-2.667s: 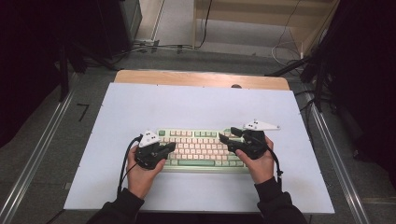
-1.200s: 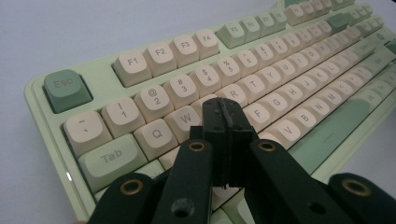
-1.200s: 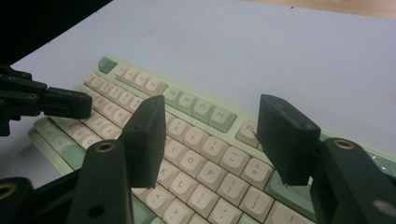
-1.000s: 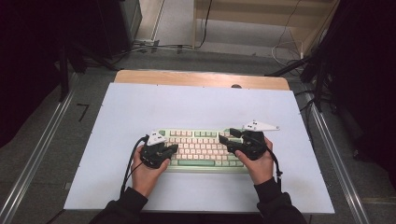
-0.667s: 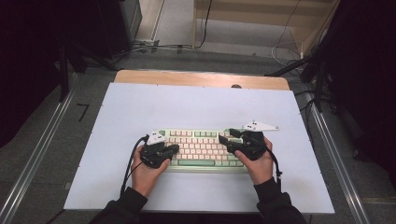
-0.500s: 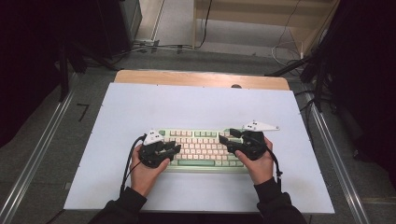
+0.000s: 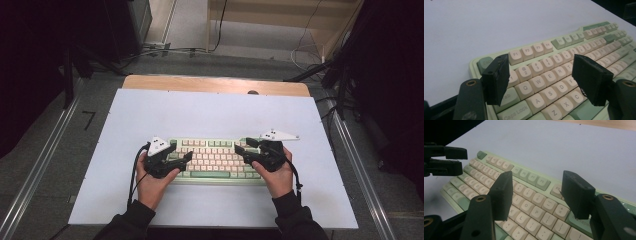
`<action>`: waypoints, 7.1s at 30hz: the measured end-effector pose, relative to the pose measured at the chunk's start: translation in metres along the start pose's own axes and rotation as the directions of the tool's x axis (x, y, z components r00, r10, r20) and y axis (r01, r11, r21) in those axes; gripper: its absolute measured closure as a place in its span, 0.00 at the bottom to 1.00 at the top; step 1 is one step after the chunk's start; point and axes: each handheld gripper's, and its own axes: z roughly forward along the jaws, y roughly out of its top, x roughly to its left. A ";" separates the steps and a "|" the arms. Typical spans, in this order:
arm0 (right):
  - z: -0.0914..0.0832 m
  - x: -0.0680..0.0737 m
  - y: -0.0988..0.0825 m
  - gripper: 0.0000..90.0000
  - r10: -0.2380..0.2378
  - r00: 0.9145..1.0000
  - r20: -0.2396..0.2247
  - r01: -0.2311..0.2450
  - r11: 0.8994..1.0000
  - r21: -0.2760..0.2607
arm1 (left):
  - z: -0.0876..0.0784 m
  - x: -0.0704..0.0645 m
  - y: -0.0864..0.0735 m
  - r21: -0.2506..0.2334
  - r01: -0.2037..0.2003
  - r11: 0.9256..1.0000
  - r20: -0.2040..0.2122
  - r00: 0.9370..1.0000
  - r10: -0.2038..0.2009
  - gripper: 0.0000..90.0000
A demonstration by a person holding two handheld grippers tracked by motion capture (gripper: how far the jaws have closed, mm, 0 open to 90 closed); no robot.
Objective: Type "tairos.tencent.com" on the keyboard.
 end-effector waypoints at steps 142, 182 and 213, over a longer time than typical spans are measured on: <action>-0.001 0.005 -0.032 0.48 -0.006 1.000 0.010 0.005 0.999 0.046 | 0.040 -0.035 0.012 0.075 -0.067 0.995 0.133 0.990 0.056 1.00; 0.000 0.006 -0.033 0.49 -0.009 1.000 0.005 0.009 0.999 0.053 | 0.042 -0.036 0.018 0.101 -0.046 0.994 0.176 0.984 0.028 0.75; -0.001 0.007 -0.032 0.48 -0.011 1.000 0.002 0.011 0.999 0.054 | 0.014 -0.007 0.025 0.017 -0.001 1.000 0.023 1.000 0.000 0.35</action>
